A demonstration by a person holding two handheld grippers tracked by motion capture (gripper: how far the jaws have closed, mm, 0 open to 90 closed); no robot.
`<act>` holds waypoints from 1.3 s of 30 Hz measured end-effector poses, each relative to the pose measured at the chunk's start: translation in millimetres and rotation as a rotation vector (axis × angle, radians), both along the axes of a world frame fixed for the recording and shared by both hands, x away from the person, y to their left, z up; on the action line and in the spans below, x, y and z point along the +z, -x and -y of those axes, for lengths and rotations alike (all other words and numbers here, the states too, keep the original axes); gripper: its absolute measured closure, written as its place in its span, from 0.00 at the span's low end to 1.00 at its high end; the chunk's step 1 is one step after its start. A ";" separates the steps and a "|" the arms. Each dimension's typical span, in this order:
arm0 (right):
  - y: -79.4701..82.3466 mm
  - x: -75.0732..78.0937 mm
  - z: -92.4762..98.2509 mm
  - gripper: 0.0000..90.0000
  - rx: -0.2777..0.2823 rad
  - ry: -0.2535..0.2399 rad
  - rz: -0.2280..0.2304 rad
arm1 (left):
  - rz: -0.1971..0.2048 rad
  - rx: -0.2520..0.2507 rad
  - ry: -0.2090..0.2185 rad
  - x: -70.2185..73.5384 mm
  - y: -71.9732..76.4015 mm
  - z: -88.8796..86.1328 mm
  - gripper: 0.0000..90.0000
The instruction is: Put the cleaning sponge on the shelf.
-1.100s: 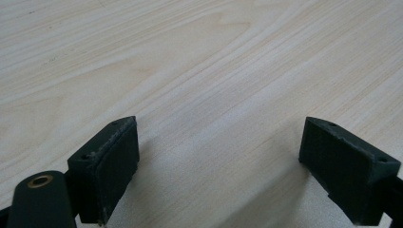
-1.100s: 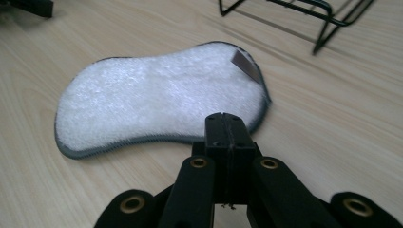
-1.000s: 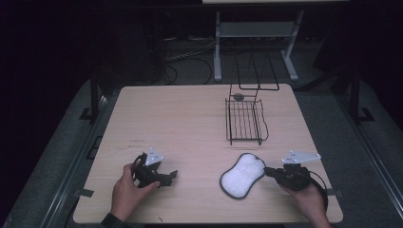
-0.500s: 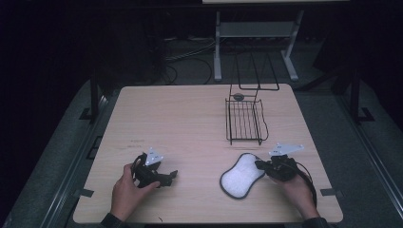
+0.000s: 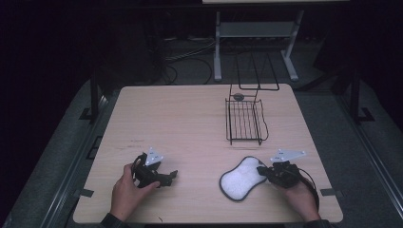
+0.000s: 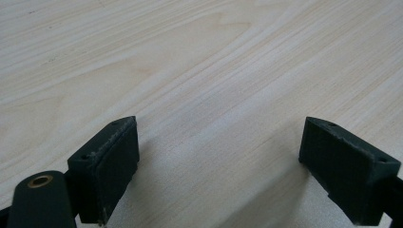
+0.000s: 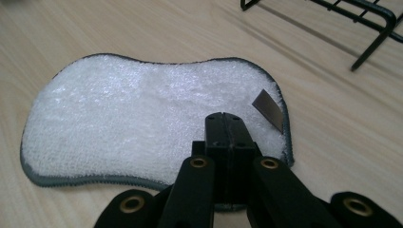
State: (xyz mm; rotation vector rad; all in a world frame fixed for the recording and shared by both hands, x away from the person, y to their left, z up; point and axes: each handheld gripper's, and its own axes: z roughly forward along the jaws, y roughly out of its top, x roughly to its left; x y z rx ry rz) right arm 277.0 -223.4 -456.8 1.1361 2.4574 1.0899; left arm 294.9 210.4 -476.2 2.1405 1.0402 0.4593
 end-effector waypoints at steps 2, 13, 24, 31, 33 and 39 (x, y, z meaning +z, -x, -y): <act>4.4 -0.1 1.5 1.00 0.001 -0.003 -0.003 | 0.000 0.000 0.000 0.0 0.0 0.0 0.14; 33.8 1.1 6.1 1.00 -0.015 -0.006 -0.017 | 0.000 0.000 -0.001 0.0 0.0 0.0 0.14; 38.1 15.2 -5.9 0.99 0.035 -0.049 0.015 | 0.000 0.000 -0.001 0.0 0.0 0.0 0.14; 24.6 21.7 -33.2 0.99 0.100 -0.061 0.034 | 0.001 0.001 0.001 0.0 0.0 0.1 0.14; 21.2 21.1 -40.2 0.99 0.115 -0.058 0.029 | 0.001 0.001 0.000 0.0 0.0 0.0 0.14; 13.1 17.6 -60.9 0.99 0.165 -0.041 0.021 | 0.000 0.000 -0.001 0.0 0.0 0.0 0.14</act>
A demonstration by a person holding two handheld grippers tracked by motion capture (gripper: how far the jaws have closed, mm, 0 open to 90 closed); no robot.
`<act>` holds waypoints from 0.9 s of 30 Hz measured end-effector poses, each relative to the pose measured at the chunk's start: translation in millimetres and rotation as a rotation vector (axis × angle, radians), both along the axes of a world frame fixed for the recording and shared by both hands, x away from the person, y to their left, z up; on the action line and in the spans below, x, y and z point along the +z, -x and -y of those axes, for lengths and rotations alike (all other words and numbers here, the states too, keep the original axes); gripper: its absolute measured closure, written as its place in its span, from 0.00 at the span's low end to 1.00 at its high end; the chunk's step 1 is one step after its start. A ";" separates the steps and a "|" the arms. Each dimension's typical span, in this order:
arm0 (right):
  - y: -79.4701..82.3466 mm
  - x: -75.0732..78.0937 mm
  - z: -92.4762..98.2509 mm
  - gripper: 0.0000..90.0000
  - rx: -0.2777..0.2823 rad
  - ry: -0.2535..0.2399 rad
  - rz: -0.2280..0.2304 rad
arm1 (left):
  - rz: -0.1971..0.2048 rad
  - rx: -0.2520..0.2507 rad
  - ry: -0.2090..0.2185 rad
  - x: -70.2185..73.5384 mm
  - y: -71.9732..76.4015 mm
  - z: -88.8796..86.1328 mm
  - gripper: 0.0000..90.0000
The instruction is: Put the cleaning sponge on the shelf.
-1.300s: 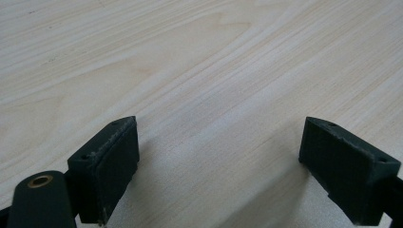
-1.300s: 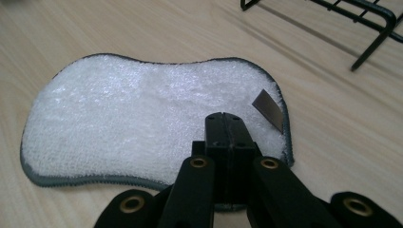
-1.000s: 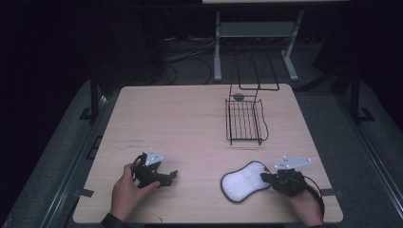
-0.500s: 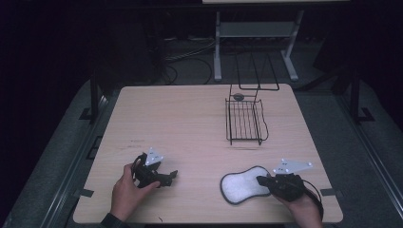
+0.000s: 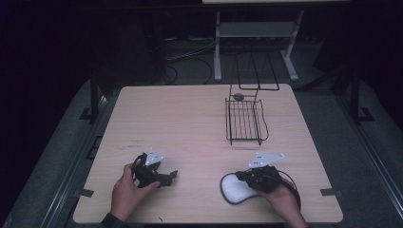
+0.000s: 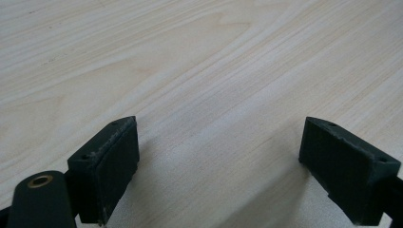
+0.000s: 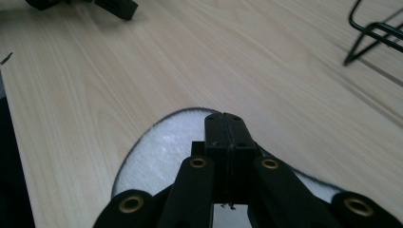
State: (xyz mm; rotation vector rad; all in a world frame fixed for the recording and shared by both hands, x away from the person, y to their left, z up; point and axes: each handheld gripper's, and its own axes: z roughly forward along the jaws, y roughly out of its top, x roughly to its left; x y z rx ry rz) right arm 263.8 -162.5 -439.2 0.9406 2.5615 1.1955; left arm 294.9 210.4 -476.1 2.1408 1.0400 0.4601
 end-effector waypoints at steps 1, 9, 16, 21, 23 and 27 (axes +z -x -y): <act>-0.5 0.1 -2.6 0.99 0.004 -0.001 -0.002 | 0.000 0.000 0.000 0.0 0.0 0.0 0.14; -5.5 -5.7 -25.0 0.99 0.057 0.034 -0.025 | 0.000 0.000 0.000 0.0 0.0 0.0 0.14; -10.2 -11.4 -31.8 0.99 0.071 0.069 -0.039 | 0.000 0.000 0.000 0.0 0.0 0.0 0.14; -15.3 -12.7 -32.9 0.99 0.068 0.070 -0.042 | 0.000 0.000 0.000 0.0 0.0 0.0 0.14; -16.8 -12.4 -33.0 0.99 0.068 0.077 -0.041 | 0.000 0.001 0.001 -0.1 0.0 0.1 0.14; -24.1 -10.9 -32.8 0.99 0.049 0.106 -0.021 | 0.000 0.001 0.001 0.0 0.0 0.1 0.14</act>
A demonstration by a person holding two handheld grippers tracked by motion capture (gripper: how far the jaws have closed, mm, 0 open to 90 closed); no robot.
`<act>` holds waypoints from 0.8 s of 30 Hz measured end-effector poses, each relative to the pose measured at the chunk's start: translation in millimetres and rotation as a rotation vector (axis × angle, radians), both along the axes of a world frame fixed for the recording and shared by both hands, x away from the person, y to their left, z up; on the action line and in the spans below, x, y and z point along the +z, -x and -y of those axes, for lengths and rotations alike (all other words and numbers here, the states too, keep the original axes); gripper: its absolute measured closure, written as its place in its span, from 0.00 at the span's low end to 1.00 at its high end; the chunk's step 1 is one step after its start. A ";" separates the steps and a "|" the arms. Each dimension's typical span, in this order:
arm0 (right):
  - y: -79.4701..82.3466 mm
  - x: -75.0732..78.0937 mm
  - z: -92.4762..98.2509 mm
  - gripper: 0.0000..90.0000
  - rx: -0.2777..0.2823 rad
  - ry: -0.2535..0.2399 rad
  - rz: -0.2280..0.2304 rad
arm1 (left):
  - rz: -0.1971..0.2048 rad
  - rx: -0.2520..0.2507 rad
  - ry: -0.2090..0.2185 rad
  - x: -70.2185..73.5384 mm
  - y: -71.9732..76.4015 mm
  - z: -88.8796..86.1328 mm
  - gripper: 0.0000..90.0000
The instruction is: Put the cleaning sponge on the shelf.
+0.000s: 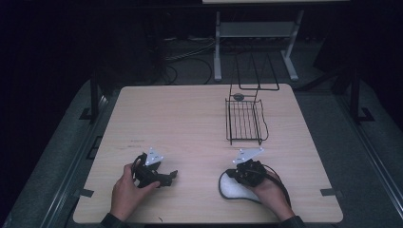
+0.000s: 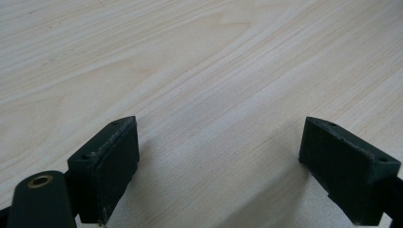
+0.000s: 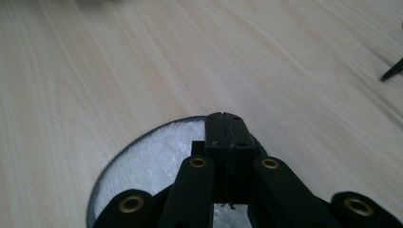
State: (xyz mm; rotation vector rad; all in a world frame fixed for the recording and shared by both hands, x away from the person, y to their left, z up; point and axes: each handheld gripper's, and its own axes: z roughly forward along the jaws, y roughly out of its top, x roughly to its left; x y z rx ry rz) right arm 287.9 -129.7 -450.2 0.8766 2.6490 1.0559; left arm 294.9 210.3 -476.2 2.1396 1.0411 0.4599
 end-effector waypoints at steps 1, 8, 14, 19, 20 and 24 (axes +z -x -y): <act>-2.1 0.0 0.6 0.99 -0.007 0.003 0.002 | 0.000 0.000 0.001 0.0 0.0 0.0 0.14; -13.9 -0.4 8.3 1.00 -0.040 0.008 0.006 | 0.000 0.000 0.001 0.0 0.0 0.0 0.14; -19.5 -1.5 18.9 0.99 -0.076 -0.005 -0.002 | 0.000 0.001 0.001 0.0 0.0 0.1 0.14; -18.7 -0.3 20.8 0.99 -0.082 -0.016 -0.003 | 0.000 0.000 0.000 0.0 0.0 0.0 0.14; -16.9 1.1 20.3 0.97 -0.079 -0.026 0.003 | 0.000 0.000 0.000 0.0 0.0 0.0 0.14; -7.7 7.8 21.8 0.98 -0.069 -0.046 0.012 | 0.000 -0.001 -0.001 0.0 0.0 -0.1 0.14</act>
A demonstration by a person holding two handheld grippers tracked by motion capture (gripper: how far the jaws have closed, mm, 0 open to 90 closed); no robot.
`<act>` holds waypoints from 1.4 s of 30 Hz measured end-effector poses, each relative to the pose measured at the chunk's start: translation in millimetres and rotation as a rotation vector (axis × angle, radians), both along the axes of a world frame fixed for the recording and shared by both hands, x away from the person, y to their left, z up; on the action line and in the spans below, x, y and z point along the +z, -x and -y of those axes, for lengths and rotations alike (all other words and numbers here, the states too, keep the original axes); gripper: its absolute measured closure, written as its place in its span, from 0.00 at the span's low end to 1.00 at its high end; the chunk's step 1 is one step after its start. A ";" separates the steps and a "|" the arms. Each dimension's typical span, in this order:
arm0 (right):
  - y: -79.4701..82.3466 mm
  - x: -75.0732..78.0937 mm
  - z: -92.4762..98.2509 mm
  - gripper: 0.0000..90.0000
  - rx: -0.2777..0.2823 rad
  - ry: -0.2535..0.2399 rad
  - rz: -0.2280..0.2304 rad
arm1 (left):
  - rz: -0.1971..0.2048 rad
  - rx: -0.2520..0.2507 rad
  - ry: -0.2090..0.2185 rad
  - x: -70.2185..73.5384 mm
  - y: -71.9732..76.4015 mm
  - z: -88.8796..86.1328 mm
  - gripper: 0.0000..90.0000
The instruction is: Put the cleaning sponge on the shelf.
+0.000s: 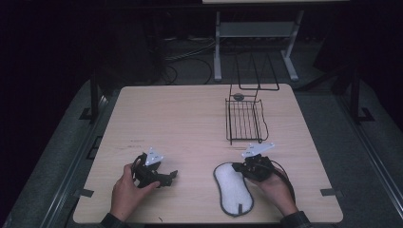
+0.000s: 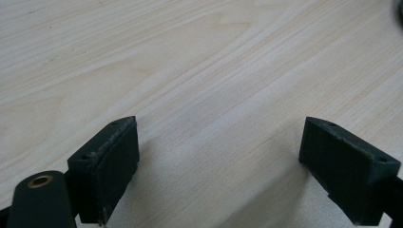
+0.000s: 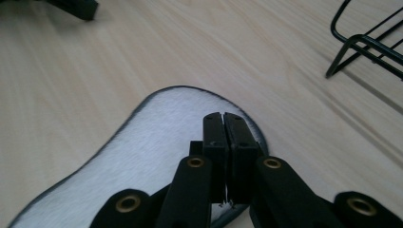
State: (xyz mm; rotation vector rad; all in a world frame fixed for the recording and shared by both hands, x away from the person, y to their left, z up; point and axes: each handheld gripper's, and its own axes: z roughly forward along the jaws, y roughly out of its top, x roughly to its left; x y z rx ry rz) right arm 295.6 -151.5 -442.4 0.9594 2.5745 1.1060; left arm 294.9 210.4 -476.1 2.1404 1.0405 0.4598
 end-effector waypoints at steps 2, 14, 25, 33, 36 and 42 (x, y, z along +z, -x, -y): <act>9.4 3.0 1.8 0.99 0.008 -0.011 0.004 | 0.000 0.000 0.000 0.0 0.0 0.0 0.14; 44.4 -10.0 4.9 1.00 0.032 -0.007 -0.054 | 0.000 0.001 0.001 -0.1 0.0 0.1 0.14; 31.5 -9.1 35.6 1.00 -0.064 0.023 -0.037 | 0.000 0.001 0.001 -0.1 0.0 0.1 0.14; 19.7 -8.7 65.2 1.00 -0.134 0.047 -0.025 | 0.001 0.001 0.001 -0.1 0.0 0.1 0.14; 16.2 -9.0 72.3 1.00 -0.147 0.050 -0.020 | 0.000 0.001 0.001 0.0 0.0 0.1 0.14; 19.0 -3.3 75.9 0.81 -0.179 0.010 -0.007 | 0.001 0.001 0.001 -0.1 0.0 0.1 0.14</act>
